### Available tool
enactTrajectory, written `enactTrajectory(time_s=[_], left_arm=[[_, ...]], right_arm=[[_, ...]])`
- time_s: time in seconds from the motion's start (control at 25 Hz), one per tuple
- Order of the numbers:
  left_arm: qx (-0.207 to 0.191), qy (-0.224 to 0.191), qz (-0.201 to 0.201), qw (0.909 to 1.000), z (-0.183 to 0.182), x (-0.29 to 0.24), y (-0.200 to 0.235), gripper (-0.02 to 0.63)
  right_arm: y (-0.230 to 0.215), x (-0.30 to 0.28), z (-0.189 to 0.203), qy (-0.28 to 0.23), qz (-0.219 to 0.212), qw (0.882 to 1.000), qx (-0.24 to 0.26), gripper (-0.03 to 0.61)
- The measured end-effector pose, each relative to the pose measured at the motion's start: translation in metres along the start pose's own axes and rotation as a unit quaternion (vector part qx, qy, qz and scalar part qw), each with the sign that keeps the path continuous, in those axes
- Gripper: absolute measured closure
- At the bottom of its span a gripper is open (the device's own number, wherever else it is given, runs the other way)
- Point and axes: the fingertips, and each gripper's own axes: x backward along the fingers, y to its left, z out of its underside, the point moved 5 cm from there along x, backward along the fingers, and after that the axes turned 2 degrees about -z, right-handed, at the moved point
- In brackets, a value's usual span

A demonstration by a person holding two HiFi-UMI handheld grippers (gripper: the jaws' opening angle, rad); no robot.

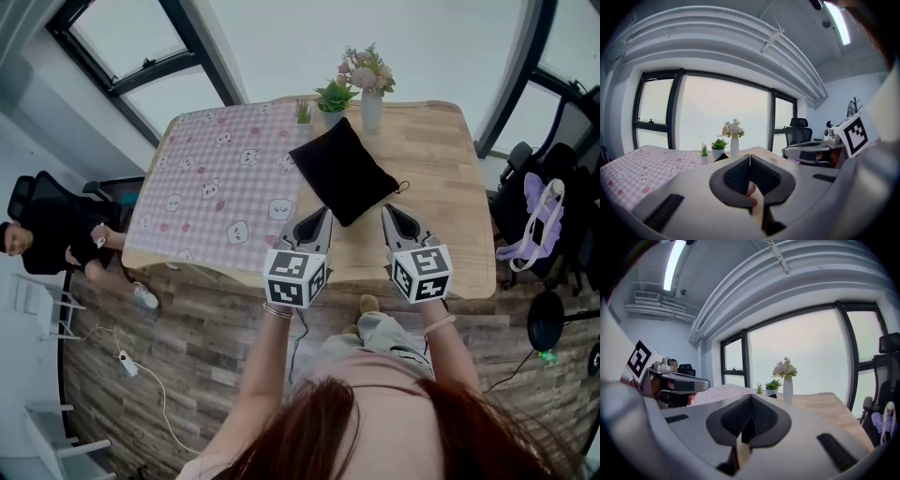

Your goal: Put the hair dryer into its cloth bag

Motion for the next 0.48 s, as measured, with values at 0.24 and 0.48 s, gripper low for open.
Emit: enactTrajectory(time_s=[0.24,0.48], left_arm=[[-0.002,-0.016,-0.006,0.9998,-0.008,0.022,-0.002,0.6],[-0.003,-0.027,-0.013,0.9996,-0.012,0.032,-0.001,0.6]], right_arm=[[0.012,0.014,-0.011,-0.012,0.004,1.0,0.005,0.578],[0.02,0.022,-0.017,-0.02,0.008,1.0,0.015,0.578]])
